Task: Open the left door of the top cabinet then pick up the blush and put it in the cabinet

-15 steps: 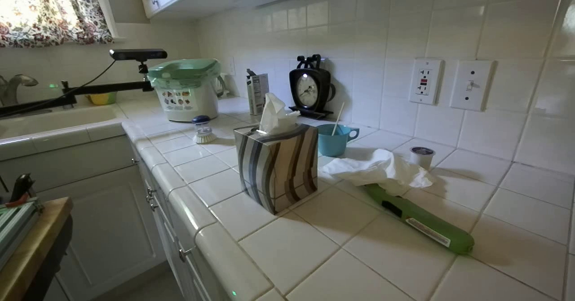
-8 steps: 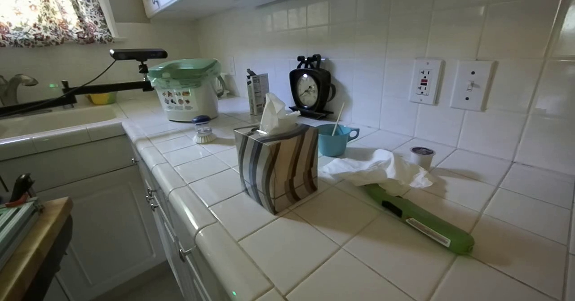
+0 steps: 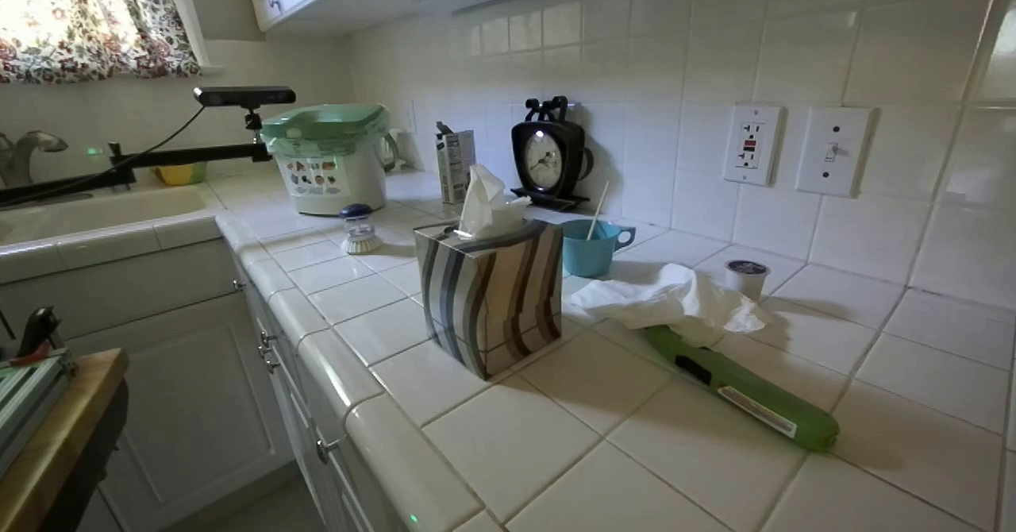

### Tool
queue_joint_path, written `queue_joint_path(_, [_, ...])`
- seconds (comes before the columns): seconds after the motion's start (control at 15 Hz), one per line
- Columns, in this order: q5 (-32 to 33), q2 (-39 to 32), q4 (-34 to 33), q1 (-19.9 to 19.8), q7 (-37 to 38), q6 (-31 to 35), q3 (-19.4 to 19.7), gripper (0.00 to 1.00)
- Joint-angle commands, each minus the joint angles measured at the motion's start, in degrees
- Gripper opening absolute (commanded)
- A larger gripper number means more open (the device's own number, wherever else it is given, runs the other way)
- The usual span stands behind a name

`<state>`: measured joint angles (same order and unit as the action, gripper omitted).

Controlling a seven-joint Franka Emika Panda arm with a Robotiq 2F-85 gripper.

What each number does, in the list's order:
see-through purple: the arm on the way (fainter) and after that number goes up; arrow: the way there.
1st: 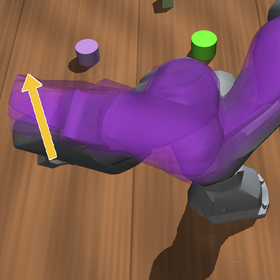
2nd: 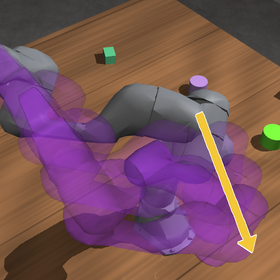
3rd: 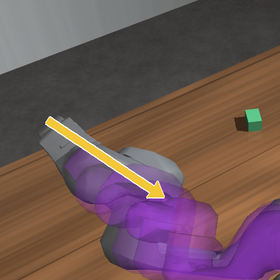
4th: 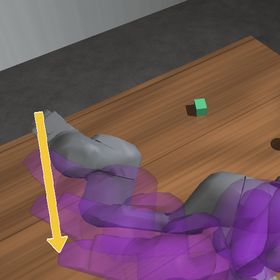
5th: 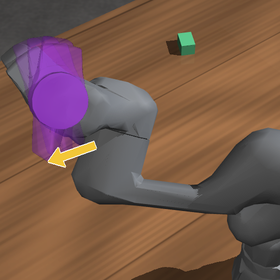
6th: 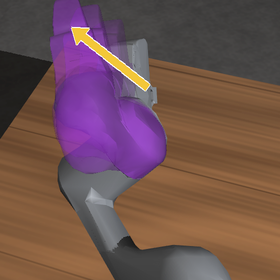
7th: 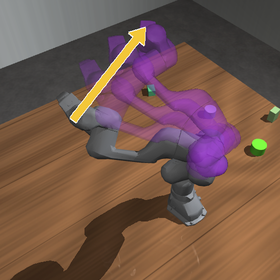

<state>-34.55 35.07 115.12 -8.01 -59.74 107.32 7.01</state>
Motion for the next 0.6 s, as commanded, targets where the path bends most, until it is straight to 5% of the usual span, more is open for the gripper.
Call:
queue_joint_path(0.0, [3.7, 3.8, 2.2, 4.4, 8.2, 1.1, -2.1, 1.00])
queue_joint_path(0.53, [13.2, 8.1, 1.4, 10.7, 23.2, -4.4, -3.0, 1.00])
